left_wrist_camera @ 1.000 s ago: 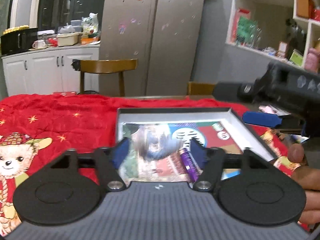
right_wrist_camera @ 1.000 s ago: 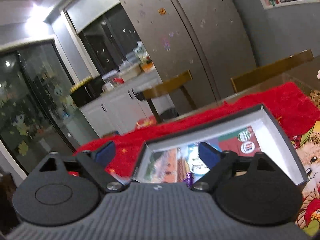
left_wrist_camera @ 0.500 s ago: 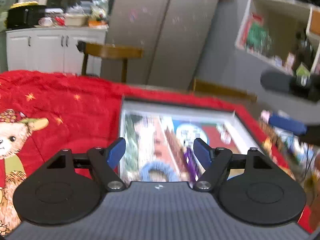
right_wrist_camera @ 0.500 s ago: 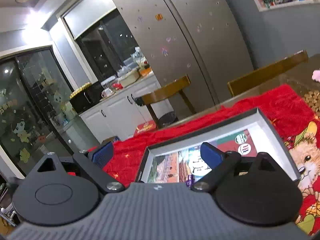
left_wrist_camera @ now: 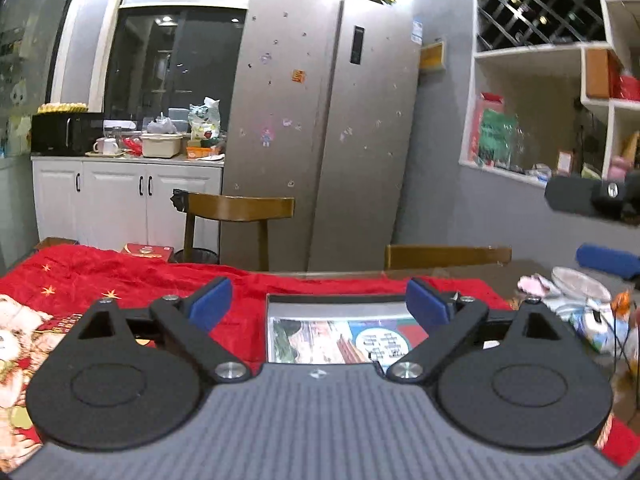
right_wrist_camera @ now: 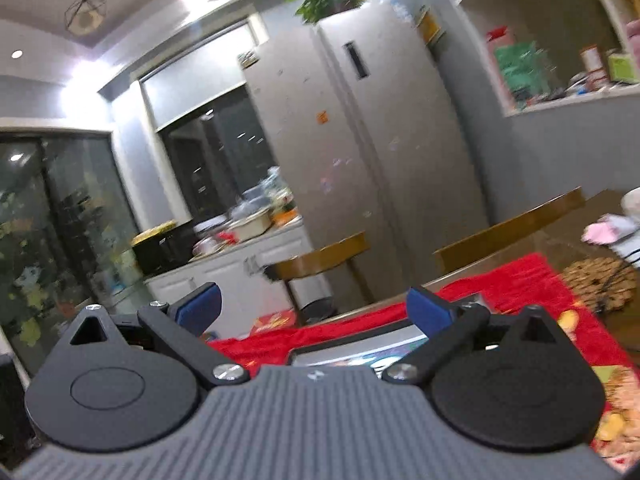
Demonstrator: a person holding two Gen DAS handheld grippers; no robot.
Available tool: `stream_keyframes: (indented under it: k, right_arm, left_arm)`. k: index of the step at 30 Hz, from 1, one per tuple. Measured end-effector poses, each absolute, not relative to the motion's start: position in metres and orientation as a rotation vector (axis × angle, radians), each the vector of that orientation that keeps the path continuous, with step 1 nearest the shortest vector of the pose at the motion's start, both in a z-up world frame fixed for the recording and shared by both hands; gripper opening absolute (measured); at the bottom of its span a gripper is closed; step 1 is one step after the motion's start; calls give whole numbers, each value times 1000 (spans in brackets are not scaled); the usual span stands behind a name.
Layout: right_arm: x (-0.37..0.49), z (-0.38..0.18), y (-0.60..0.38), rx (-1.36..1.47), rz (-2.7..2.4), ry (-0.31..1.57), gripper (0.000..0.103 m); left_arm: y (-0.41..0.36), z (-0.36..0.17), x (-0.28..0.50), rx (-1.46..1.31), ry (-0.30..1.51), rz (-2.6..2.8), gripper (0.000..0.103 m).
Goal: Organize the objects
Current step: 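Lift both open grippers out of the box and move back toward the items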
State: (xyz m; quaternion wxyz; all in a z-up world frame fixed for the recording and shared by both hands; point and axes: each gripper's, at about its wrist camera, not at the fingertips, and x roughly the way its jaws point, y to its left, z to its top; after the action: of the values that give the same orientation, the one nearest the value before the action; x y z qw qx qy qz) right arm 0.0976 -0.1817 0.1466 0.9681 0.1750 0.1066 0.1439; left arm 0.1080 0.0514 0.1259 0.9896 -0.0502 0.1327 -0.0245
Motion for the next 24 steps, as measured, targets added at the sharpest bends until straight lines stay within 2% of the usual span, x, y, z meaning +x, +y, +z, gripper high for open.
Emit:
stream_keyframes:
  k: [7, 16, 18, 22, 24]
  right_arm:
    - [82, 130, -206, 350, 209, 242, 103]
    - [69, 74, -201, 238, 324, 292, 103]
    - [67, 61, -194, 189, 342, 330, 101]
    - [62, 42, -190, 129, 312, 364, 88]
    - [66, 37, -196, 149, 272, 393, 87]
  left_arm:
    - [43, 128, 66, -137, 251, -107, 95]
    - [26, 112, -4, -51, 199, -153, 95]
    - [21, 104, -16, -17, 198, -147, 94]
    - [9, 81, -40, 39, 183, -130, 89]
    - [4, 68, -48, 59, 159, -132, 87]
